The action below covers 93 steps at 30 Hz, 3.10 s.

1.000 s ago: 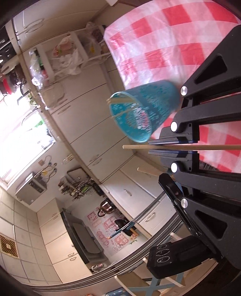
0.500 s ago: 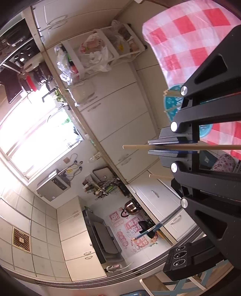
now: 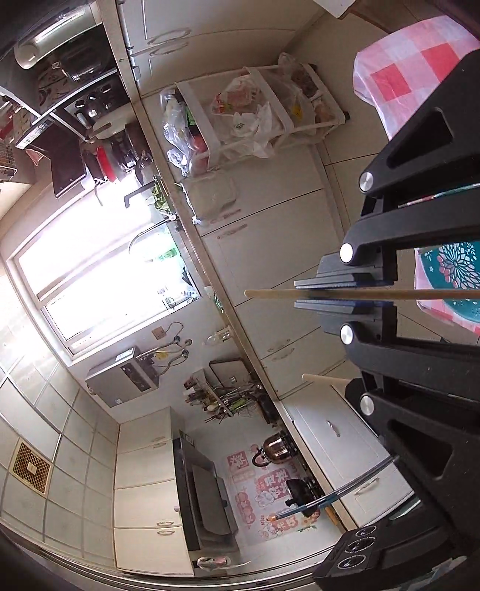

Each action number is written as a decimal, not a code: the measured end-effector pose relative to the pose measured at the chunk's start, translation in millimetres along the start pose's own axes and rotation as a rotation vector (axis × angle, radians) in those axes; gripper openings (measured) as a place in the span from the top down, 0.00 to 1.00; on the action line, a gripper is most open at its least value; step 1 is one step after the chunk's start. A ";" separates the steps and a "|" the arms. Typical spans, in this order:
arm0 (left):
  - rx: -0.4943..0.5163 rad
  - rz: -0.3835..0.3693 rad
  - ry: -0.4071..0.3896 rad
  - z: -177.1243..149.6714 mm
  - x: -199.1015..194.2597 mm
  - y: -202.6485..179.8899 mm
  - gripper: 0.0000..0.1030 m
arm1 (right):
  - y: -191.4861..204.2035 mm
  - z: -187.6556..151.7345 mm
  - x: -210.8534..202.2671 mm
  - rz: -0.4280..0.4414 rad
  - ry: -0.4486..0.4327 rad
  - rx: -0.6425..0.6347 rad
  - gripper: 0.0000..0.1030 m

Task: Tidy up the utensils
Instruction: 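Raise both held chopsticks over the blue basket and lower them in, then open both tools to drop the chopsticks into the basket, then move both open tools back to the last chopsticks on the cloth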

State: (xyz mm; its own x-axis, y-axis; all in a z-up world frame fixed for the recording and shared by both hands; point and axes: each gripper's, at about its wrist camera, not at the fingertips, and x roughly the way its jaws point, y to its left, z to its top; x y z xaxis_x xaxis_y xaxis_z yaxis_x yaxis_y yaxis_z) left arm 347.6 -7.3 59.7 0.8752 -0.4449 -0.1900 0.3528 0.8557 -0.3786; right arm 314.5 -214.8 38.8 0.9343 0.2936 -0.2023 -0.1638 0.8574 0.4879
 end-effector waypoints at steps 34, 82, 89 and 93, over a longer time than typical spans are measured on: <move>-0.097 0.047 0.039 -38.1 81.4 37.2 0.95 | -13.9 -42.2 86.7 -0.087 0.324 -0.106 0.94; 0.220 0.234 0.202 -120.7 -129.4 -67.0 0.50 | -42.9 -182.1 -172.1 -0.200 0.535 0.030 0.72; 0.178 0.249 0.309 -149.3 -129.2 -47.0 0.38 | -40.4 -219.8 -173.3 -0.221 0.619 -0.026 0.70; 0.124 0.303 0.414 -183.7 -125.4 -14.4 0.38 | -34.4 -241.9 -161.8 -0.222 0.659 -0.086 0.69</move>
State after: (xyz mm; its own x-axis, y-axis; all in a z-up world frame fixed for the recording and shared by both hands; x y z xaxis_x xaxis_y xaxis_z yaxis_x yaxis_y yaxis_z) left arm 171.9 -12.4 -77.3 0.7487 -0.2188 -0.6258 0.1632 0.9757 -0.1459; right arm 92.3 -189.5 -150.7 0.5658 0.2793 -0.7758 -0.0410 0.9492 0.3119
